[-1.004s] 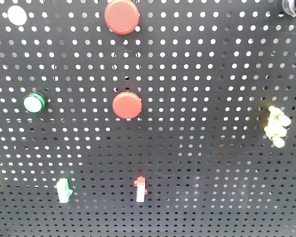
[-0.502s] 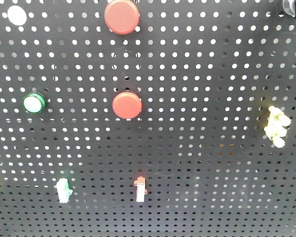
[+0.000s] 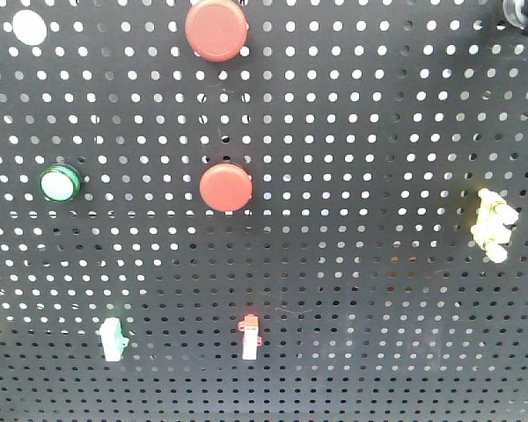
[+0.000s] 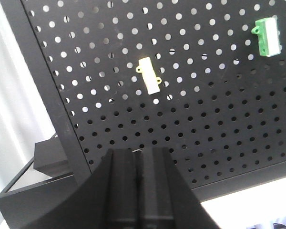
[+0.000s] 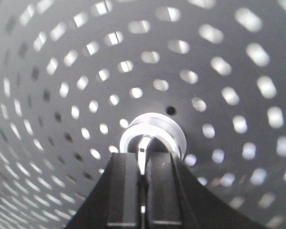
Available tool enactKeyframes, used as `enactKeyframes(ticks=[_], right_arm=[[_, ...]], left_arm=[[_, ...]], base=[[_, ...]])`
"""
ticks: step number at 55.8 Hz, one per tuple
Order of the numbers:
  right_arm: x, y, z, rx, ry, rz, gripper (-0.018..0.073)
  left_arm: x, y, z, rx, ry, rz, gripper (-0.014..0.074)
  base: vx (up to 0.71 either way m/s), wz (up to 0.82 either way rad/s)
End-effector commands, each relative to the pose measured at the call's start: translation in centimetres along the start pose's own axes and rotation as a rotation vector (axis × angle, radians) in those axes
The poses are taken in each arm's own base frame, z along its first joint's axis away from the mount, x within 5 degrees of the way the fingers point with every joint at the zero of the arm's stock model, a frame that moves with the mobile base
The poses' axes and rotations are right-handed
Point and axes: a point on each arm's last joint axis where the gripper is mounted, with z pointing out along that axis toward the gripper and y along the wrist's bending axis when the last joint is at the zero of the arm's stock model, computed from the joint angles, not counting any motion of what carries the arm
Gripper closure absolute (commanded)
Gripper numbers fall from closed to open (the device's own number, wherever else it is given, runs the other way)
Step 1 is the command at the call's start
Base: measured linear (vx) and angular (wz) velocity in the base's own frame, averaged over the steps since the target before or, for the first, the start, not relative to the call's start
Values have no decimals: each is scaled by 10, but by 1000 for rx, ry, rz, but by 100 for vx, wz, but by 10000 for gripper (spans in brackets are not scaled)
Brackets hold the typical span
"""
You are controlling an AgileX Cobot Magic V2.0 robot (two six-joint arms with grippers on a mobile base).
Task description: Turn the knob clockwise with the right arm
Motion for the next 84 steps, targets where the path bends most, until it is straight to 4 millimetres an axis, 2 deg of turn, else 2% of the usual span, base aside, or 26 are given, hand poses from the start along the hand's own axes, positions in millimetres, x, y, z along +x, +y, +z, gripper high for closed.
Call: enactKeyframes(ticks=[1, 12, 24, 33, 40, 53, 61, 75, 84], right_arm=[[-22, 14, -7, -101, -148, 189, 567], [-23, 14, -8, -117, -147, 302, 567], [-23, 14, -7, -112, -149, 288, 559], [-23, 14, -7, -111, -151, 282, 510], [-23, 14, -7, -111, -151, 282, 421], [-24, 15, -11, -117, -160, 283, 163], [-27, 18, -19, -123, -159, 266, 83], [-33, 26, -49, -134, -169, 135, 92], [-35, 29, -74, -110, -165, 39, 144]], left_arm=[[3, -2, -1, -6, -62, -10, 603], [3, -2, -1, -6, -62, -10, 603], [3, -2, -1, -6, -62, -10, 603], [3, -2, -1, -6, -62, -10, 603], [3, -2, -1, -6, -62, -10, 603], [3, -2, -1, -6, -62, -10, 603], [3, -2, -1, -6, -62, -10, 603], [3, -2, -1, -6, -62, -10, 603], [3, -2, -1, -6, -62, -10, 603]], base=[[0, 0], [0, -1], [0, 0], [0, 0], [0, 0], [0, 0], [0, 0], [0, 0], [0, 0]])
